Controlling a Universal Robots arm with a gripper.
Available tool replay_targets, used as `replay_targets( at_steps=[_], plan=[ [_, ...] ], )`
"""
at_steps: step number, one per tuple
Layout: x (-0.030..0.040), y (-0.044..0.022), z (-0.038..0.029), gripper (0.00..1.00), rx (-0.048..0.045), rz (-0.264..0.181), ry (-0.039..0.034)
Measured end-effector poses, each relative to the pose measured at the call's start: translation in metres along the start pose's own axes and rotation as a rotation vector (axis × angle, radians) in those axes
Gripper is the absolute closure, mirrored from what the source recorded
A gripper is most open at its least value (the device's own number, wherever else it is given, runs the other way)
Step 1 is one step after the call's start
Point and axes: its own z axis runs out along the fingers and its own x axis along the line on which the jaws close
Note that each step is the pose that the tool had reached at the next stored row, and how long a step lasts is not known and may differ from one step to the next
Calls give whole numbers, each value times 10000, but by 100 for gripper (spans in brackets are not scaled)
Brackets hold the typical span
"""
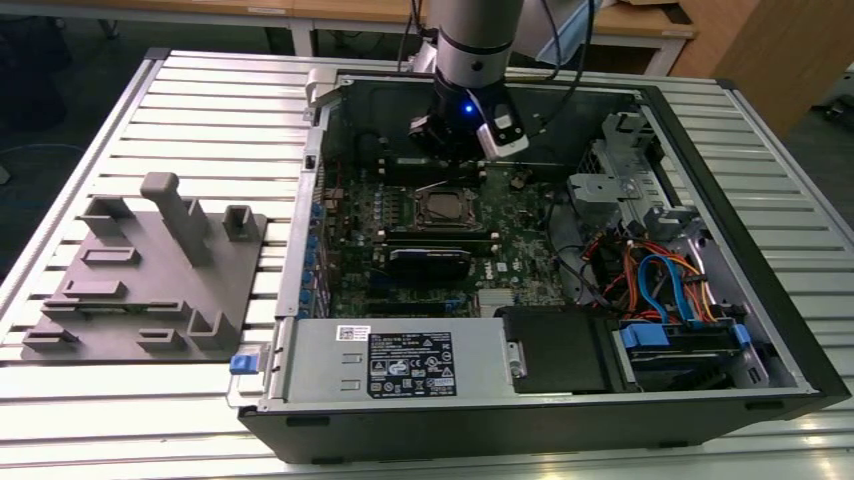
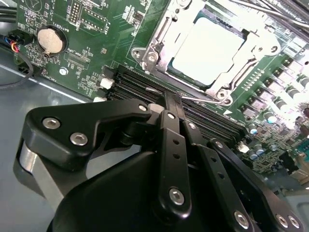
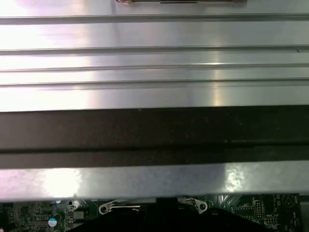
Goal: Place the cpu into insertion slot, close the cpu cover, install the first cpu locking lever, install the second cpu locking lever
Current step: 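Install the first cpu locking lever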
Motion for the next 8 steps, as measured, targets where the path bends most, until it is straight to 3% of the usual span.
replay_targets(
  at_steps=[8],
  plan=[
    [-39,-6,70,90,0,0,0]
  ],
)
